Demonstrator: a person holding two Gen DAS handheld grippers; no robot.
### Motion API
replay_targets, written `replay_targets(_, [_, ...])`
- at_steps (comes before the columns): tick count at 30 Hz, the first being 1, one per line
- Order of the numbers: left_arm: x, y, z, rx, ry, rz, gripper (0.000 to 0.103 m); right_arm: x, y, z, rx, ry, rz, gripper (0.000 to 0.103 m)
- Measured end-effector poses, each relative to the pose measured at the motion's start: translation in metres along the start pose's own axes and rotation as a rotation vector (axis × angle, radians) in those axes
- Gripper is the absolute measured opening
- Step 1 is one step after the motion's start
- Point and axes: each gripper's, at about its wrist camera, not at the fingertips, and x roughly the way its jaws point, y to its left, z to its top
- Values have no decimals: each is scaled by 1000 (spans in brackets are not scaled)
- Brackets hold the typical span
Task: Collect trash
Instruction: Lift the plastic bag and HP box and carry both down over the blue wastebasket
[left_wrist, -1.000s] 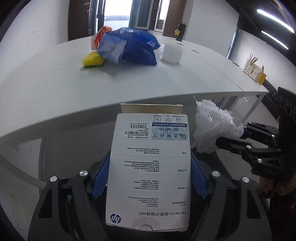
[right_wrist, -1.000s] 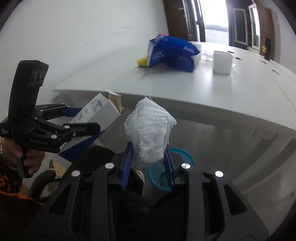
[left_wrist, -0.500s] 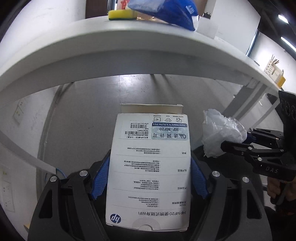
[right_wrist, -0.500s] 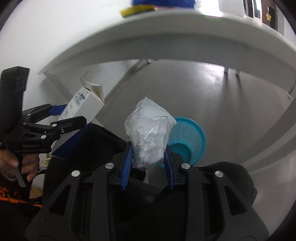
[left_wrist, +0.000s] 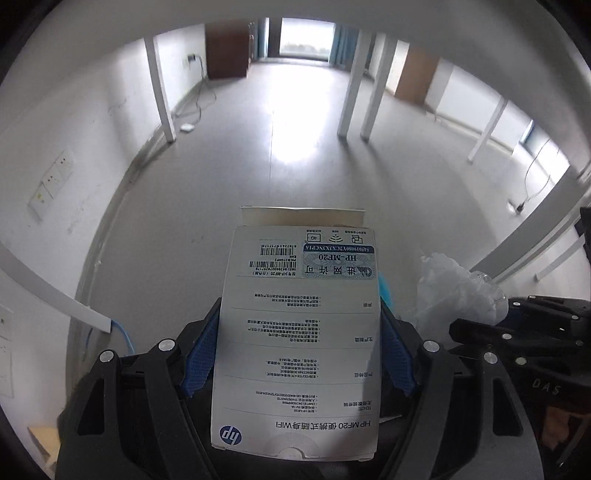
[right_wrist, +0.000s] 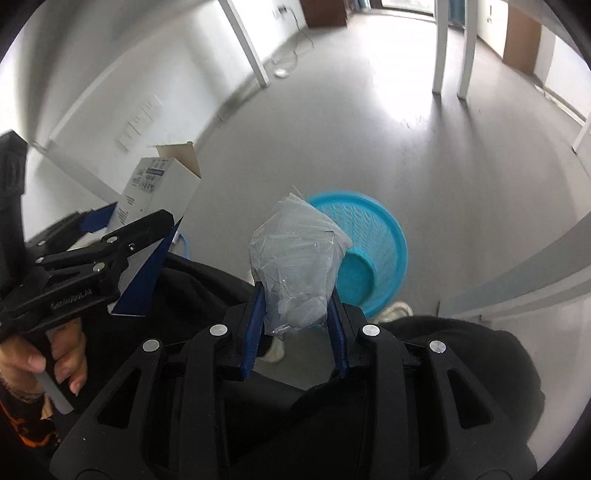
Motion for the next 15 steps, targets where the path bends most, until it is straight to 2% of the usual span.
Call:
replay_targets(4, [44, 3, 9, 15, 75, 0, 75, 19, 0, 15, 15, 24, -6, 31])
replay_targets(10, [81, 22, 27, -95, 152, -74, 75, 56, -19, 32, 122, 90, -11, 31])
replay_targets(15, [109, 30, 32, -177, 198, -107, 75, 94, -32, 46, 155, 137, -6, 32])
